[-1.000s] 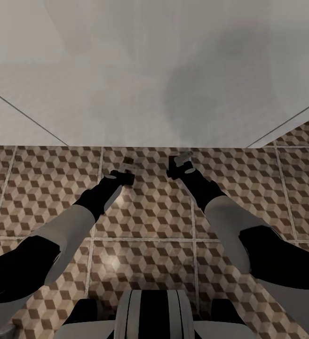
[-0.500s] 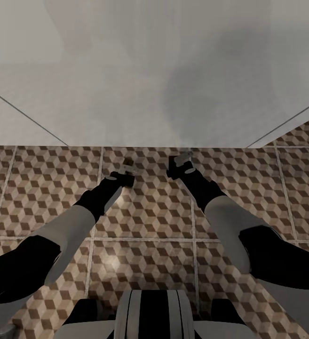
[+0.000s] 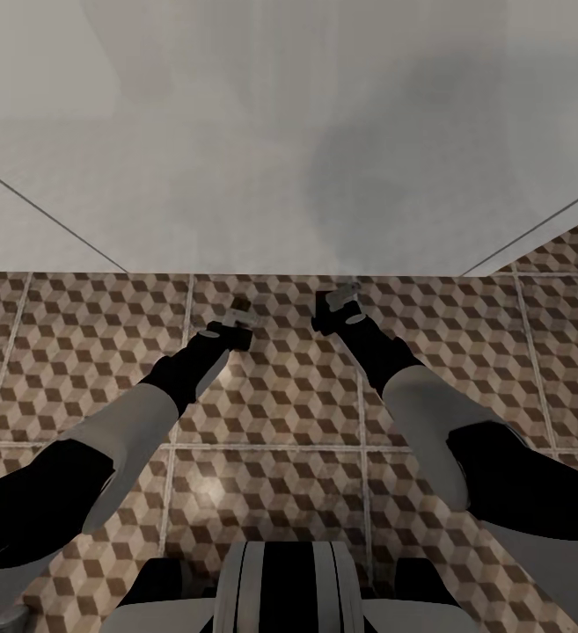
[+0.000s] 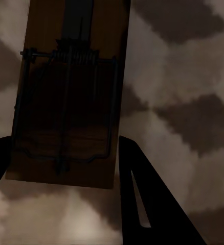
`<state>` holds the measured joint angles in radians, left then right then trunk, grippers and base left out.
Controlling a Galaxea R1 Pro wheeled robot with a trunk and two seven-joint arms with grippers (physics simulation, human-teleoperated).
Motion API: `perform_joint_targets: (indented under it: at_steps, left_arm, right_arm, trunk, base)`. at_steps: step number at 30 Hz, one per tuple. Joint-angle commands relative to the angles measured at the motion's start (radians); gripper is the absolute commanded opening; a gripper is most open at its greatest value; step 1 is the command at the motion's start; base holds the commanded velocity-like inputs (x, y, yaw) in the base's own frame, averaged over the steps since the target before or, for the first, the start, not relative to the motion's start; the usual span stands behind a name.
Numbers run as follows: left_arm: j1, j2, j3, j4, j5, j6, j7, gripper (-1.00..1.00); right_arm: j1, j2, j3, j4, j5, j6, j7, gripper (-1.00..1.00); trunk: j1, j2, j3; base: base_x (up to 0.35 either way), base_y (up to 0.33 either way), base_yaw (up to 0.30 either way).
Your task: Take the four mousetraps from the cabinet in the bathroom and place them on the bathroom floor. Make sure all four end up on the same floor surface, and ensure that at least two of them are either under or directly next to the same bathroom sink.
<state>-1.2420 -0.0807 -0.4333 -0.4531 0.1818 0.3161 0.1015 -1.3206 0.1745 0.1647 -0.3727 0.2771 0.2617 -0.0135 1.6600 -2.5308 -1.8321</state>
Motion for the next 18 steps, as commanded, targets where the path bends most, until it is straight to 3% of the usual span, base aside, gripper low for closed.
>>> perform_joint_targets:
  at_steps: [1, 18]
  left_arm:
    - [0.000, 0.001, -0.011, 0.001, 0.007, 0.005, 0.011, -1.00]
    - [0.000, 0.001, -0.015, 0.034, 0.007, -0.003, 0.011, -1.00]
  right_arm:
    - [0.000, 0.000, 0.003, -0.002, 0.007, 0.007, 0.003, -1.00]
    - [0.000, 0.000, 0.002, -0.002, 0.007, 0.007, 0.003, -1.00]
  trunk:
    - [0.000, 0.000, 0.000]
    - [0.000, 0.000, 0.000]
  base:
    - [0.000, 0.000, 0.000]
    - [0.000, 0.000, 0.000]
